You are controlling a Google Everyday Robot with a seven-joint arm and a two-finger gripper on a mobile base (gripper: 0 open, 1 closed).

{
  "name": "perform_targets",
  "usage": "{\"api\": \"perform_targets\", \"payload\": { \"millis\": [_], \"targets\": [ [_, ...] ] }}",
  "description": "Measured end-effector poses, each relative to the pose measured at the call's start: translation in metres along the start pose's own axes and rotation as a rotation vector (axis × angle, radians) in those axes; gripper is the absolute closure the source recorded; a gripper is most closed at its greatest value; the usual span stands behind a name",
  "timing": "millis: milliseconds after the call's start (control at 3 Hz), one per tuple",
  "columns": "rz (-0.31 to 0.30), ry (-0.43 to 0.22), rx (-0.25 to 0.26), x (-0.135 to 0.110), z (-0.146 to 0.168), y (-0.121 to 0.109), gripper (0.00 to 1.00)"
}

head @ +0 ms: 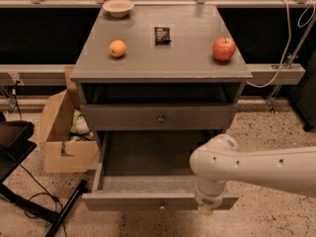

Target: Open middle drawer

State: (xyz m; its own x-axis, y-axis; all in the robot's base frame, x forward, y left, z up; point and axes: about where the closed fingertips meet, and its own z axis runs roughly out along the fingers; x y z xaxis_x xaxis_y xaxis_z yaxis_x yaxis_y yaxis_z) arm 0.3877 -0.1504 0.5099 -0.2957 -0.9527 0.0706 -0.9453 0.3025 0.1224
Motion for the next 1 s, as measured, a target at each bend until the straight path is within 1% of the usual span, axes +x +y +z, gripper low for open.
{"api": "perform_targets", "payload": {
  "millis": [333, 667, 1000],
  "targets": [
    [-0.054, 0.027, 0.076, 0.015, -0.100, -0.001, 1.00],
    [-0.023, -0.023, 0.218, 0.046, -0.212, -0.014, 1.00],
    [0.093, -0.085, 0.373, 0.098, -0.288, -0.037, 1.00]
  ]
}}
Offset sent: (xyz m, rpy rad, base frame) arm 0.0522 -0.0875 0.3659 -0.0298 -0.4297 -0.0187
